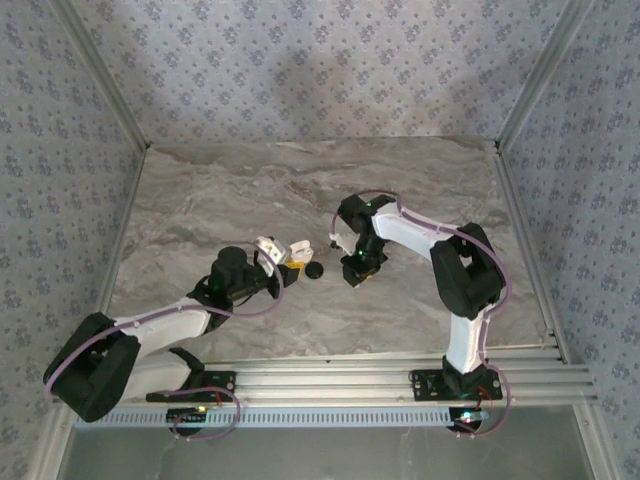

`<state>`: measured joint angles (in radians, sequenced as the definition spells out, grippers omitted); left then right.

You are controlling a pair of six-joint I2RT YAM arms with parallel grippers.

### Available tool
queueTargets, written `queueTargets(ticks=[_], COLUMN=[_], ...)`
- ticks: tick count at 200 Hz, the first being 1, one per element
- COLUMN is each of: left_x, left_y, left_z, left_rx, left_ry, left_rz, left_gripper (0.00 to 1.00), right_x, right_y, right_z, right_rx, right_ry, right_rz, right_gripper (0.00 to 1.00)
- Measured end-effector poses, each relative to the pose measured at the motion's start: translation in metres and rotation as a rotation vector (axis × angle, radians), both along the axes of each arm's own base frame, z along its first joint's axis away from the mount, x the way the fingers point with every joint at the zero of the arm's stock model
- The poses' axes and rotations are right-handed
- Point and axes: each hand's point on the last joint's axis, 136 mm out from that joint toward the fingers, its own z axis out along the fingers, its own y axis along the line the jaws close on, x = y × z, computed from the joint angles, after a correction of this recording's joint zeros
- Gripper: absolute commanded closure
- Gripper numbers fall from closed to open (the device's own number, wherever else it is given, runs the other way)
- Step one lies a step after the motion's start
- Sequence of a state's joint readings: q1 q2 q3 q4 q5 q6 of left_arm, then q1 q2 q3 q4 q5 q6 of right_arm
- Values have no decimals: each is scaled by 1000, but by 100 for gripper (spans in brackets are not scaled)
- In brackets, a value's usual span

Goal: Insert wireless bluetooth earbuds into charging case

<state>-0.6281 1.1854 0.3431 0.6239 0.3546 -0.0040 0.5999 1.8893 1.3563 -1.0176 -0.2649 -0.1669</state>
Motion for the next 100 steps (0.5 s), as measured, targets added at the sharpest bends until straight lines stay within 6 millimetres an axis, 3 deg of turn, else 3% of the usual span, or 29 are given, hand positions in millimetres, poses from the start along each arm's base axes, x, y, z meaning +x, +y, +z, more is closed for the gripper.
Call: queueTargets(ticks=[47, 100], left_x=[-1, -3], left_y=[1, 2], left_z=[-3, -2], left_rx=[11, 18], left_ry=[8, 3], left_rz=[-2, -4], left_gripper=[84, 84], right_x=[-8, -4], right_y=[-8, -17], right_z=[1, -18], right_rx=[-9, -79], right_ry=[22, 49], right_rz=[134, 191], right_gripper=[74, 73])
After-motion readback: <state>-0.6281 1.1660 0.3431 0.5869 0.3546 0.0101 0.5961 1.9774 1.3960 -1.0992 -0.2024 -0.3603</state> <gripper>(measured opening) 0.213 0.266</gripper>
